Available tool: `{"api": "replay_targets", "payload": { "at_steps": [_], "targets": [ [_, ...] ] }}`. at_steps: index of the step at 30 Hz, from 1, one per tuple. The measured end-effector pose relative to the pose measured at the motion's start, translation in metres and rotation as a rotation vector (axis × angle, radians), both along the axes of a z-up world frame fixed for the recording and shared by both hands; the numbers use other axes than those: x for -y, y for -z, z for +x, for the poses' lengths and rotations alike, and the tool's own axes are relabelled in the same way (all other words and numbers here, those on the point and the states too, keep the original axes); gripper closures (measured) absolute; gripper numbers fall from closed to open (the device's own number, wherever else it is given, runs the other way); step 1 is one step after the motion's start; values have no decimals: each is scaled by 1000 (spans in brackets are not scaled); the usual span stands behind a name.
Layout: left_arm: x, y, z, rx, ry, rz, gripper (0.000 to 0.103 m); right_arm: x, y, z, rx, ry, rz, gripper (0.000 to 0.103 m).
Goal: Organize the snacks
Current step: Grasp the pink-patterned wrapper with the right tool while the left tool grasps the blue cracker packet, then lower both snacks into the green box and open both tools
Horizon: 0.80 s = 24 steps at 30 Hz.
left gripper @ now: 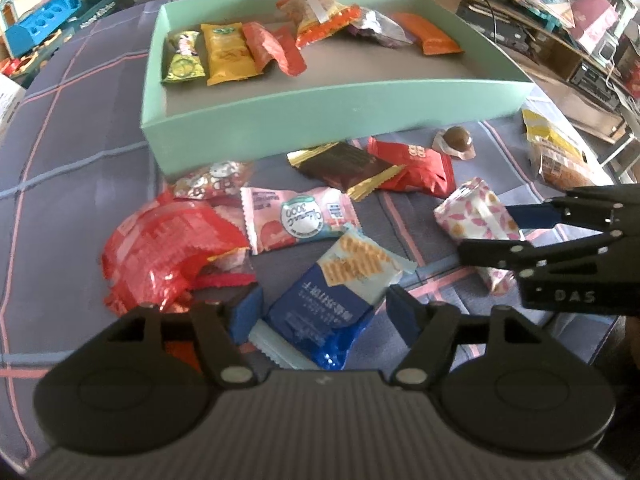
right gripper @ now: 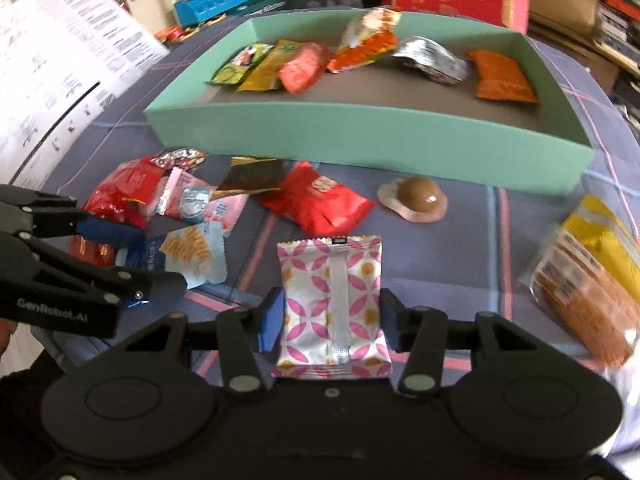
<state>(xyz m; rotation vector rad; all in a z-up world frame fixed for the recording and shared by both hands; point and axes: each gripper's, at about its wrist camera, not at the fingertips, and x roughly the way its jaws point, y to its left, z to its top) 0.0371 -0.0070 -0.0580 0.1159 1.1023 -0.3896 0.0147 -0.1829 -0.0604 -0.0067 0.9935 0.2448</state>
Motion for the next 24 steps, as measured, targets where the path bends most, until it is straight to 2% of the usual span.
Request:
{"api": "replay_targets", "payload": {
  "at_steps": [5,9,11,17,20,24],
  "targets": [
    [11,2,3,14,42,38,36,8,0,-3,-1,25,27,54],
    [29,1,-9,51,125,83,55,7,0,-3,-1,26,28,54],
    [33,0,-14,59,136,83,60,8,0,-3,-2,32,34,54],
    [21,-9,-11,55,38,43,64,19,-6,-4,-22,89,110,54],
    [13,-22,-11,60,14,-12,64,24,-13,-4,-21,105,151,54],
    [4,-47,-7,120,-29,-68,64,25,-33,2,9,96,201,54]
  ]
}}
